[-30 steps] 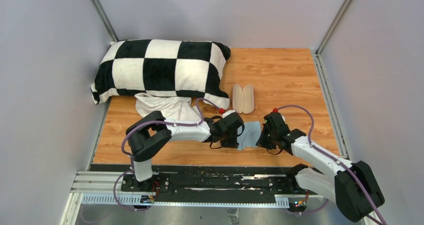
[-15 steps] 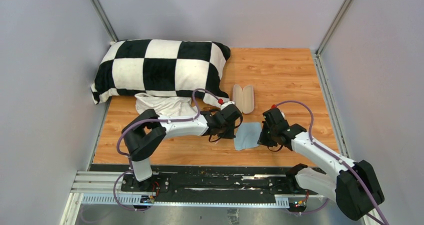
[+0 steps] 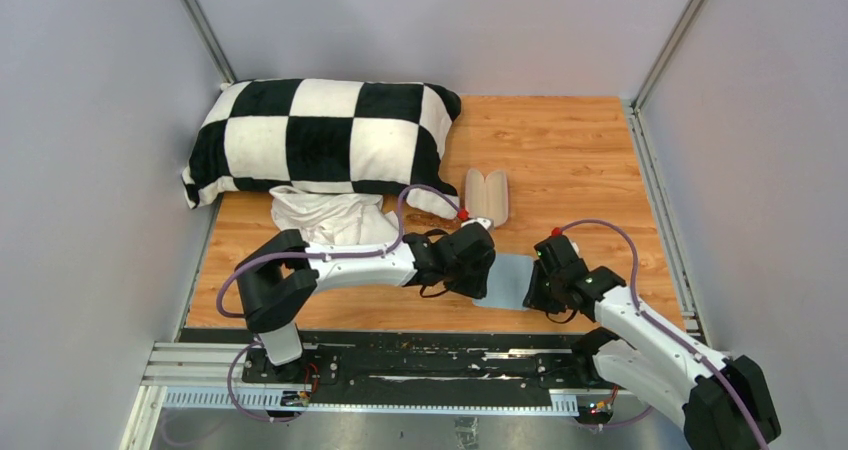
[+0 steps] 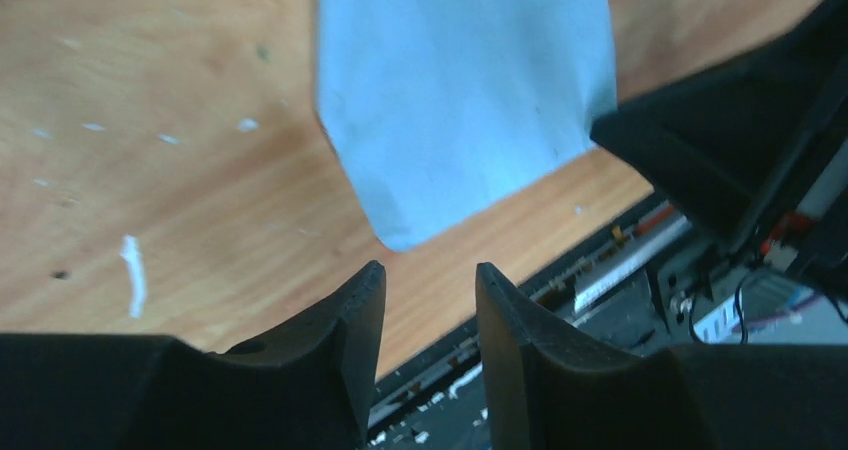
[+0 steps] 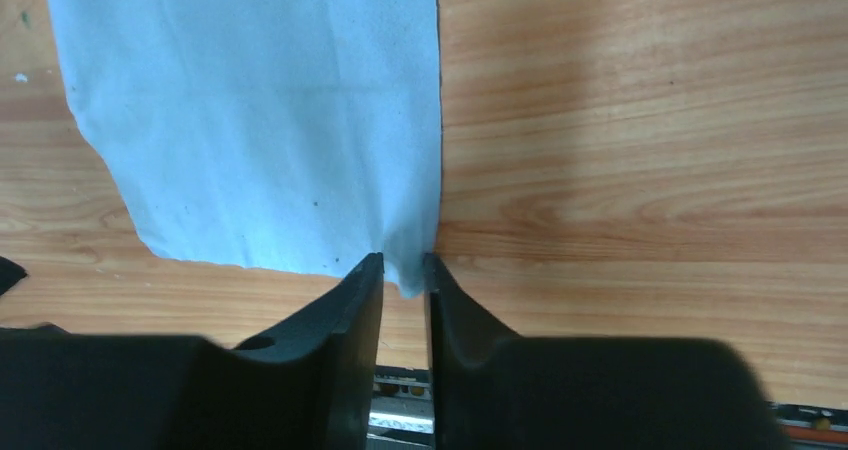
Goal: Organize the sunglasses
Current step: Adjust the glasses cleaning cloth at the center of the board, then fold the glasses cleaning cloth at the center of the board.
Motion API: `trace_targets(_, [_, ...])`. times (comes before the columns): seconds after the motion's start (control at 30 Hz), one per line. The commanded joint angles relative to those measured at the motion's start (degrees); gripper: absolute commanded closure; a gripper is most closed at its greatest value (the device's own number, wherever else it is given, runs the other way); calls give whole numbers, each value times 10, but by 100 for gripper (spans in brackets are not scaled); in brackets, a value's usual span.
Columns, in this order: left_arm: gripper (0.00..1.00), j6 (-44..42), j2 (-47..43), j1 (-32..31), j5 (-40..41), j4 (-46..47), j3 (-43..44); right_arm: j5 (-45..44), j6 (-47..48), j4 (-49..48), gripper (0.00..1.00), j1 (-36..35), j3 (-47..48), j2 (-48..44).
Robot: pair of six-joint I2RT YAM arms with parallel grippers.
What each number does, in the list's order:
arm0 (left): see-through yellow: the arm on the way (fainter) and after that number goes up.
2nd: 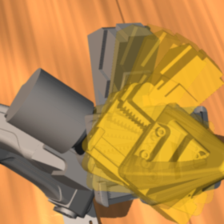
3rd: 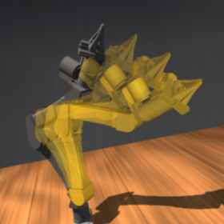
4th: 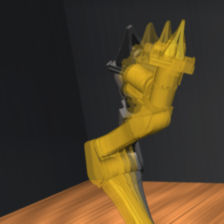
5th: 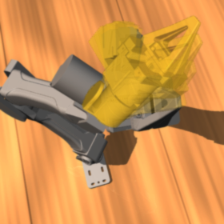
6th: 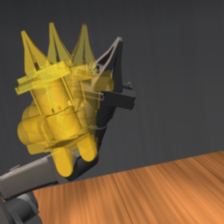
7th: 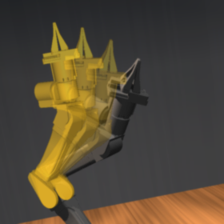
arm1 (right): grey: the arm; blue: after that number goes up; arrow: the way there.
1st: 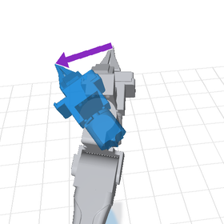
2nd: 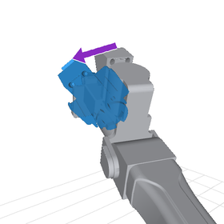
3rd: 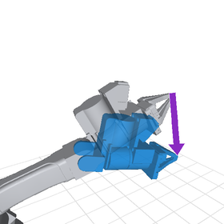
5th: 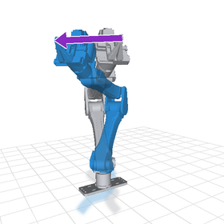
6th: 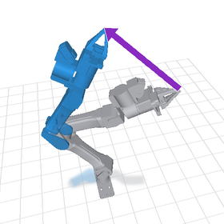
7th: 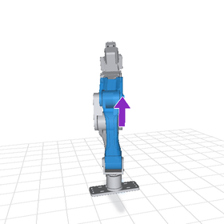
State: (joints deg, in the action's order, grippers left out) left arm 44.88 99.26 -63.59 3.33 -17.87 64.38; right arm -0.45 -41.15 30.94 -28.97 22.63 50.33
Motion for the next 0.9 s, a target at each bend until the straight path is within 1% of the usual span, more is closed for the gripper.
trace_targets(0.0, [55, -6, 23, -19, -20, -17, 11, -25, -12, 53, 65, -7, -4, -29])
trace_targets(0.07, [52, 4, 35, -19, -23, -16, 10, -39, -17, 64, 59, -7, 7, -30])
trace_targets(0.13, [51, 11, 47, -20, -30, -20, 16, -42, -22, 69, 59, -7, 13, -30])
trace_targets(0.23, [51, 15, 72, -24, -8, -61, 38, -40, -27, 68, 59, -7, 15, -33])
trace_targets(0.33, [55, 19, 90, -23, 8, -64, 42, -39, -30, 68, 59, -7, 10, -36])
trace_targets(0.47, [59, 33, 102, -24, -24, -24, 38, -34, -34, 77, 60, -7, 3, -47])
trace_targets(0.57, [63, 34, 111, -24, -27, -31, 44, -35, -35, 79, 60, -7, -2, -55])
trace_targets(0.73, [76, 34, 119, -24, -22, -40, 49, -25, -39, 68, 61, -7, -7, -43])
trace_targets(0.87, [84, 17, 135, -24, -19, -63, 71, -8, -37, 40, 62, -7, -20, -19])
